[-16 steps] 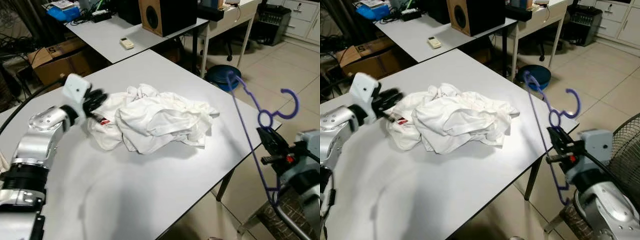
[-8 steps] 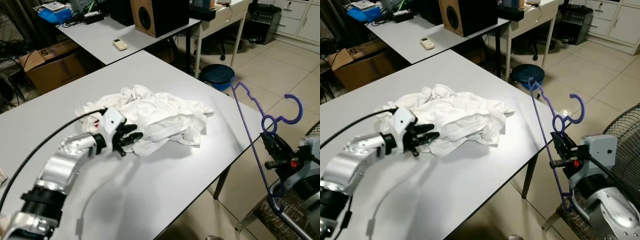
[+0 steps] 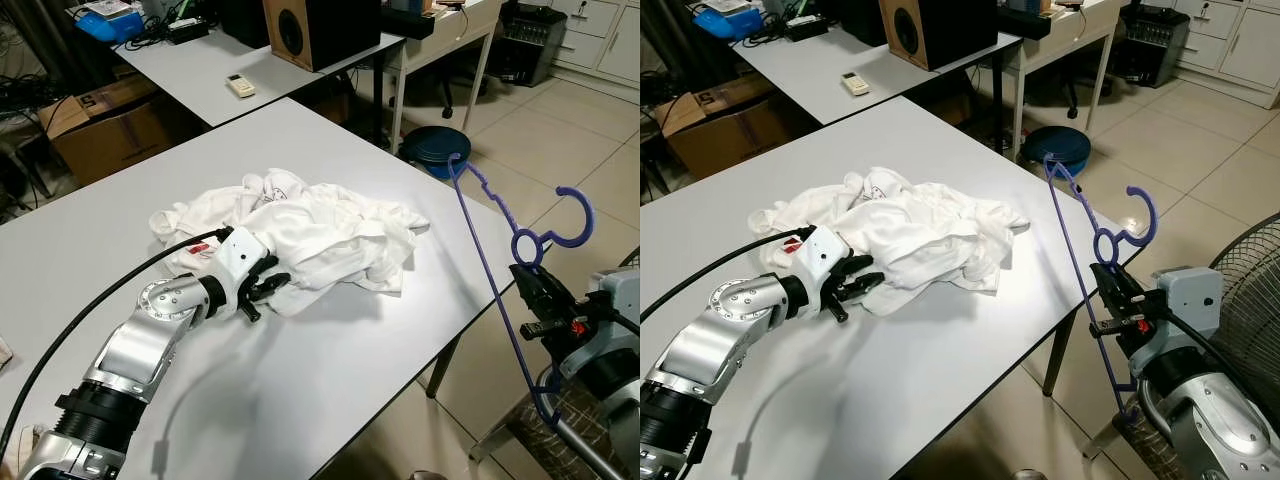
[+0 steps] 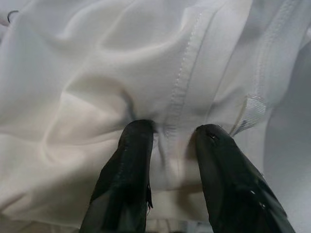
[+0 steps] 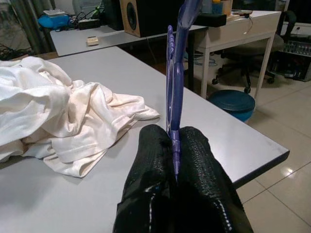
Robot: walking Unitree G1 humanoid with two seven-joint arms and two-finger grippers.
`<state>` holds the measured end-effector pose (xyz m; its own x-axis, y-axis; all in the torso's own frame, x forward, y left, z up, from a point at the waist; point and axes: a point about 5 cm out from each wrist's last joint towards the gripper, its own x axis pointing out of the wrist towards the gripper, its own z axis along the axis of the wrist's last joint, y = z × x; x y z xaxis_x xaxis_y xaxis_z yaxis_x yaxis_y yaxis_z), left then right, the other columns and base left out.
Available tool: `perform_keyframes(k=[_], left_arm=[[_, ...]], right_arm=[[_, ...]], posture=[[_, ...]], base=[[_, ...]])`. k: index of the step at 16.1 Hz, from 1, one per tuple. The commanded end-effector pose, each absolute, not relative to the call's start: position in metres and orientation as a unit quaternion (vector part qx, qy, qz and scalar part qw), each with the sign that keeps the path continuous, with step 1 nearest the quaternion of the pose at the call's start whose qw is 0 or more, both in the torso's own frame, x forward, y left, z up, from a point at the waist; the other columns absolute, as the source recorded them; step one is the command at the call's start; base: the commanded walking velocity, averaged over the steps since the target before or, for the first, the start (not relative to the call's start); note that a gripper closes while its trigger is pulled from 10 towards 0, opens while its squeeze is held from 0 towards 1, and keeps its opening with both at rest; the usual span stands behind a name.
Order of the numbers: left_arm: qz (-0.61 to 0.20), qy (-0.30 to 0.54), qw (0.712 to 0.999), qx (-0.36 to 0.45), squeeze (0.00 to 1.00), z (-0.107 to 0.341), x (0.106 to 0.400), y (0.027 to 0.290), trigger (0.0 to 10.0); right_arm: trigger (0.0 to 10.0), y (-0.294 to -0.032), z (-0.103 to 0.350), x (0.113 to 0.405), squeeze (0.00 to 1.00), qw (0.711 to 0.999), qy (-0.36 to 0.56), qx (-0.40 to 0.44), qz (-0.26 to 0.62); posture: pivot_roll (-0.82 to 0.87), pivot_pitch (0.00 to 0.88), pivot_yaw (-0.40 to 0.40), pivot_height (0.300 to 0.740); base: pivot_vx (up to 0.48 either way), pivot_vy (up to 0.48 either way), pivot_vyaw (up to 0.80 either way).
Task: Hang hanger
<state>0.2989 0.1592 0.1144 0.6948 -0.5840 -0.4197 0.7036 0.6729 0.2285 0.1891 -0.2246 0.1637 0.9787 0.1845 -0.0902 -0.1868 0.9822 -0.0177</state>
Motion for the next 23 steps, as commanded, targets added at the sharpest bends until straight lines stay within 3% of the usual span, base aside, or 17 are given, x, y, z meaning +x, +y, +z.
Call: perform_keyframes(k=[1,10,12,16,20,21,22,23], left_arm=[[-0.347,0.153,0.900,0.217,0.00,0.116,0.301,0.163,0.0],[-0.339,0.142,0.898,0.242,0.00,0.114,0.302,0.165,0.0],[-0.342,0.127,0.917,0.162,0.00,0.125,0.304,0.168,0.0],[-0.366,0.054,0.928,0.051,0.00,0.168,0.307,0.190,0.0],[-0.346,0.021,0.938,0.032,0.00,0.189,0.314,0.202,0.0],[-0.357,0.042,0.928,0.096,0.00,0.179,0.310,0.196,6.5],[-0.398,0.060,0.907,0.125,0.00,0.168,0.302,0.187,10.0],[-0.424,0.055,0.894,0.134,0.91,0.163,0.294,0.179,10.0]], right_arm=[[10.0,-0.222,0.167,0.190,0.00,0.994,0.040,-0.015,0.099],[10.0,-0.220,0.168,0.192,0.00,0.994,0.033,-0.015,0.106],[10.0,-0.220,0.169,0.193,0.00,0.994,0.030,-0.015,0.108],[10.0,-0.219,0.172,0.191,0.00,0.991,0.024,-0.013,0.128],[10.0,-0.217,0.175,0.190,0.00,0.988,0.019,-0.015,0.153],[10.0,-0.216,0.174,0.190,0.00,0.988,0.020,-0.015,0.155],[10.0,-0.216,0.174,0.190,0.00,0.988,0.019,-0.015,0.155],[10.0,-0.216,0.174,0.190,0.00,0.988,0.019,-0.015,0.155]], posture=[[-0.24,0.046,0.125,0.740],[-0.23,0.032,0.122,0.740],[-0.23,0.032,0.122,0.740],[-0.23,0.027,0.117,0.740],[-0.22,0.033,0.114,0.740],[-0.22,0.033,0.114,0.740],[-0.22,0.035,0.115,0.740],[-0.22,0.041,0.117,0.740]], base=[[0.000,0.000,0.00],[0.000,0.000,0.00],[0.000,0.000,0.00],[0.000,0.000,0.00],[0.000,0.000,0.00],[0.000,0.000,0.00],[0.000,0.000,0.00],[0.000,0.000,0.00]])
